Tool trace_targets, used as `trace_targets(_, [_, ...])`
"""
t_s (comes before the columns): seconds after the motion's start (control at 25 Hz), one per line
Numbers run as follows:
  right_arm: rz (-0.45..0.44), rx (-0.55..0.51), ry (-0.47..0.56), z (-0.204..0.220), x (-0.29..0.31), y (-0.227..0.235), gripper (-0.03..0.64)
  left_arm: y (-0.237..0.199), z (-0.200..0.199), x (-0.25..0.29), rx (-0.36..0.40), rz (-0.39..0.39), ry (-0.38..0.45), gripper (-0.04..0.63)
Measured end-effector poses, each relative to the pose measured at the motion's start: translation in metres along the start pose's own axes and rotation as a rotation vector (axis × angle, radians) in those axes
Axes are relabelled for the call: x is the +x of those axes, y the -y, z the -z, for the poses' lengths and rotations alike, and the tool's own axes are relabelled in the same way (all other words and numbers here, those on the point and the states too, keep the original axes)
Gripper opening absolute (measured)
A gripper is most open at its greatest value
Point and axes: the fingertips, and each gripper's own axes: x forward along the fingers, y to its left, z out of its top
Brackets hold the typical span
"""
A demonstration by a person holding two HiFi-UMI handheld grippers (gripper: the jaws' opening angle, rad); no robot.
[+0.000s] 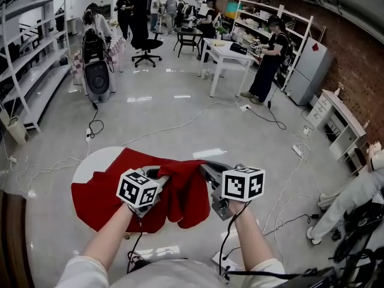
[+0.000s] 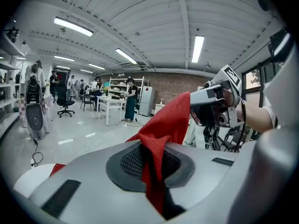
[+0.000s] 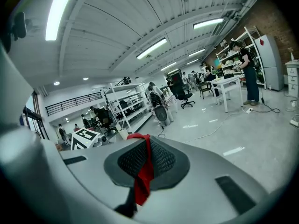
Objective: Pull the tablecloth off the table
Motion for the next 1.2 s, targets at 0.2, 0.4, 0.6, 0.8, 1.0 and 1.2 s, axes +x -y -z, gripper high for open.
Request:
trace_targets(0.2, [0.034, 0.026, 0.048, -0.002, -0.032, 0.027, 0.028, 0.029, -0.011, 0.027, 0.006, 0.042, 0.005, 0.037])
trace_targets(0.4, [0.09, 0.084, 0.091, 0.001, -0.074, 0.064, 0.028, 0.066, -0.019, 0.066, 0.037, 0.104, -0.021, 0.037])
trace_targets(0.6, [0.157, 0.125, 0.113, 0.009, -0.112, 0.099, 0.028, 0.102, -0.019, 0.105, 0.05, 0.171, -0.047, 0.037])
trace_targets(0.8, [0.214, 0.156, 0.137, 0.018, -0.146, 0.129, 0.028, 0.137, -0.016, 0.137, 0.062, 0.227, -0.062, 0.037])
trace_targets(1.0, [0.259, 0.179, 0.171, 0.019, -0.178, 0.153, 0.028, 0.169, -0.02, 0.161, 0.048, 0.276, -0.075, 0.037])
trace_targets(1.2, [0.325, 0.194, 0.193, 0.025, -0.202, 0.175, 0.028, 0.194, -0.018, 0.178, 0.063, 0.324, -0.101, 0.037])
